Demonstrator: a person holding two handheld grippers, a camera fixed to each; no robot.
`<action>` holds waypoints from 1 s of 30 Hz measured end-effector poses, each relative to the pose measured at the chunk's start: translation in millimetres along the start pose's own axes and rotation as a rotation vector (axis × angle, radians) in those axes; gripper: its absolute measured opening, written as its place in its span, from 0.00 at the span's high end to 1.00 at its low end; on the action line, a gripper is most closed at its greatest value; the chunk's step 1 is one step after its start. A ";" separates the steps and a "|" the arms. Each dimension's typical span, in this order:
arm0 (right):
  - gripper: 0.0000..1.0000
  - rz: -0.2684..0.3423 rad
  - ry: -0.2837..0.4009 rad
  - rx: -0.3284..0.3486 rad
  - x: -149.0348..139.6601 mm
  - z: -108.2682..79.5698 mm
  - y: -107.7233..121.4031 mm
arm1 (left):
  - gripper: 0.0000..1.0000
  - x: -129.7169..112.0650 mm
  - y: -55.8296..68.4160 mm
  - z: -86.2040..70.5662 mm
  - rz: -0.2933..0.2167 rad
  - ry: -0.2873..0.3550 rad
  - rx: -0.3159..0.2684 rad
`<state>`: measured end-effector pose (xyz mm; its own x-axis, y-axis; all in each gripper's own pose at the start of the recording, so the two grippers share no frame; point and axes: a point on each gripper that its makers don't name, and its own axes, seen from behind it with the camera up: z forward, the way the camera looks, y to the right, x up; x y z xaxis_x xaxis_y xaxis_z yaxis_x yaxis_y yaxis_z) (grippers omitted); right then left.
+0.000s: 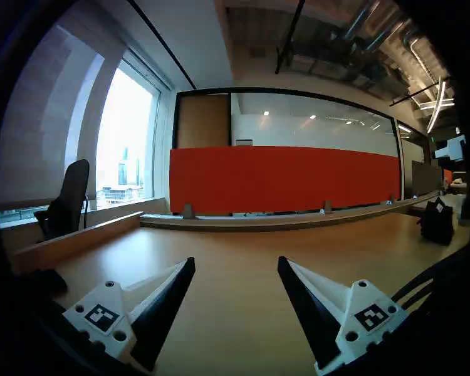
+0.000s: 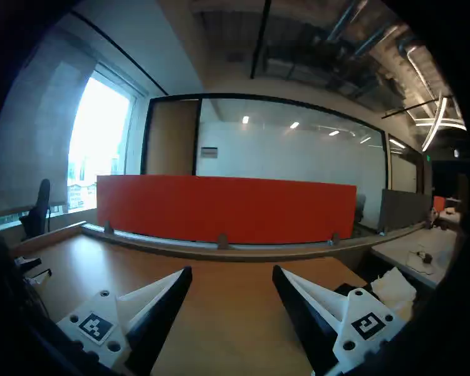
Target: Fold towel
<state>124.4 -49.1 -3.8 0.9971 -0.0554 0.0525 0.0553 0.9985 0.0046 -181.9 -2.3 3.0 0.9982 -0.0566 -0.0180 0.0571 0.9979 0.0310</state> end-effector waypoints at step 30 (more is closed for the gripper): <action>0.01 0.075 0.064 -0.039 -103.2 14.3 49.2 | 0.02 -3.7 1.6 0.7 -0.001 0.001 0.001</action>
<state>23.5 5.7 5.3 0.9998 0.0183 -0.0127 -0.0187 0.9992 -0.0355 -185.6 -0.5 3.9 0.9982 -0.0575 -0.0186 0.0581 0.9978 0.0316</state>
